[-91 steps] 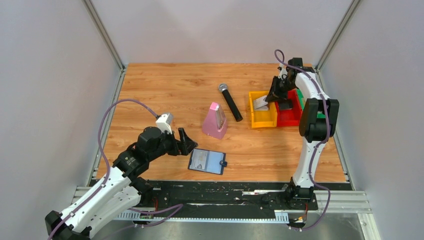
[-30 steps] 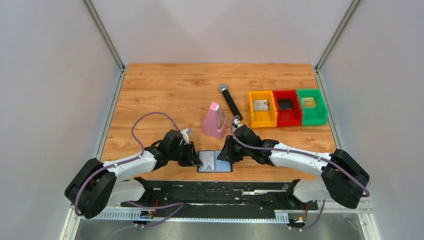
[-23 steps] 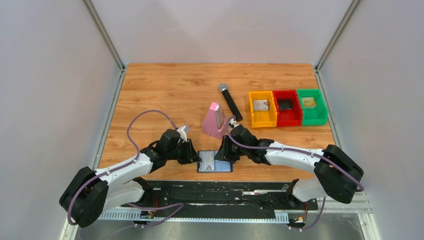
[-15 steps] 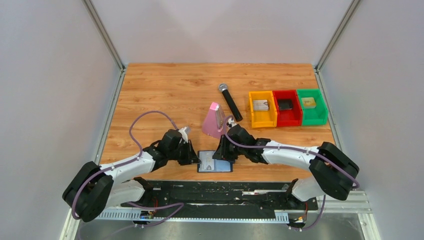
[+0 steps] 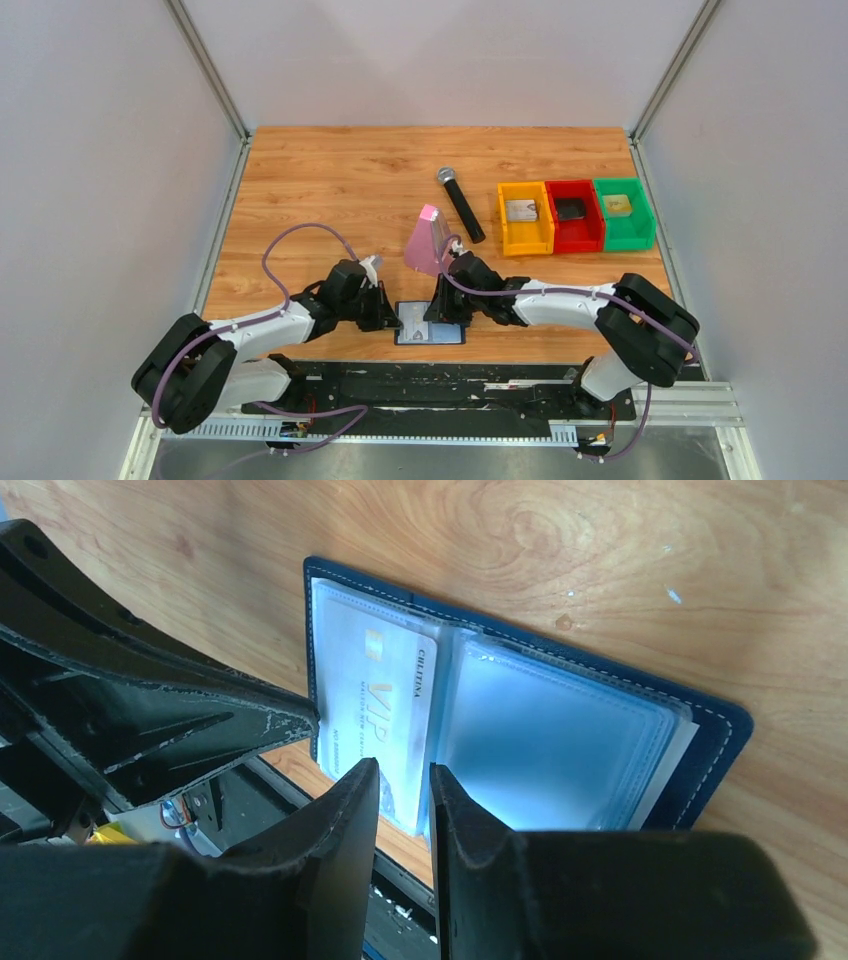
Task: Take the credit cards out of the card holder
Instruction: Remove the credit card from the card holder.
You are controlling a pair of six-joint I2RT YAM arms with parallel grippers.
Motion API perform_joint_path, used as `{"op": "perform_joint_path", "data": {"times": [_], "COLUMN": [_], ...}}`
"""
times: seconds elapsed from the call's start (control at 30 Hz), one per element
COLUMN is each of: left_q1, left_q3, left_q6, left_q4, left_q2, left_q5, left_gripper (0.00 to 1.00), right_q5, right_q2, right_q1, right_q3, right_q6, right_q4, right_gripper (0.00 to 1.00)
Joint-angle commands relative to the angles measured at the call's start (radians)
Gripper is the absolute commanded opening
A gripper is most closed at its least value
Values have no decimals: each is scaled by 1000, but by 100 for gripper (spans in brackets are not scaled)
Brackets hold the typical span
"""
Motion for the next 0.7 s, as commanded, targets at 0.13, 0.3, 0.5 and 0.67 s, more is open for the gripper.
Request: {"op": "perform_joint_path", "data": {"times": [0.13,0.3,0.5,0.67], "left_q1": [-3,-4,-4,-3], "left_q3": [-38,-52,-52,-52], "left_q6": [-1,-6,-9,-10], "left_q4": [31,44,56,66], "left_q2": [-6,-1,7,25], "left_q5": [-24,-20,-19,-15], "left_gripper": [2,2,2,2], "right_q5": [-4,-14,7,-7], "right_q2": [34,51,61,75], "right_q1": [7,7,9,11], "right_q3": [12,14,22,27], "right_q6": [-1,-5,-6,-10], "right_q4": [81,86,60,66], "right_gripper": [26,26,26,26]}}
